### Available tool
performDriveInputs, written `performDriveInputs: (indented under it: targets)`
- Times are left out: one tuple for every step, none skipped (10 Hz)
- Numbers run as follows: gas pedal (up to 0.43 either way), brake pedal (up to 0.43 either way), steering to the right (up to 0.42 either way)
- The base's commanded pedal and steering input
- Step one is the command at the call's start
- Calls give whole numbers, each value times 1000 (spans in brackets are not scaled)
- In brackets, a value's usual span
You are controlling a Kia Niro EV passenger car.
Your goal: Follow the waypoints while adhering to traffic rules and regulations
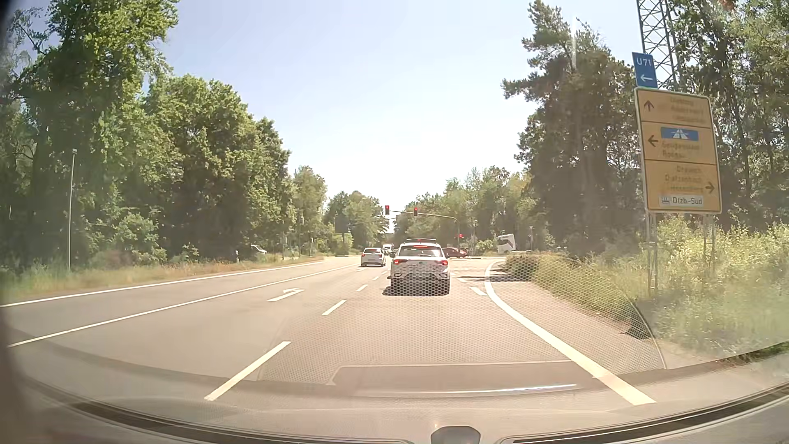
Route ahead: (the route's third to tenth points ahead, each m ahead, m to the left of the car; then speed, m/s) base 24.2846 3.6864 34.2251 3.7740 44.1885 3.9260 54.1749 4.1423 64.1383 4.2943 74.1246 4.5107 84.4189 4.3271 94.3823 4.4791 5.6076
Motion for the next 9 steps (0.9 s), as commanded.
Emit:
performDriveInputs:
  targets:
    - [0,262,2]
    - [0,262,1]
    - [0,262,0]
    - [0,262,0]
    - [0,268,0]
    - [0,268,0]
    - [0,268,0]
    - [0,268,0]
    - [0,268,0]
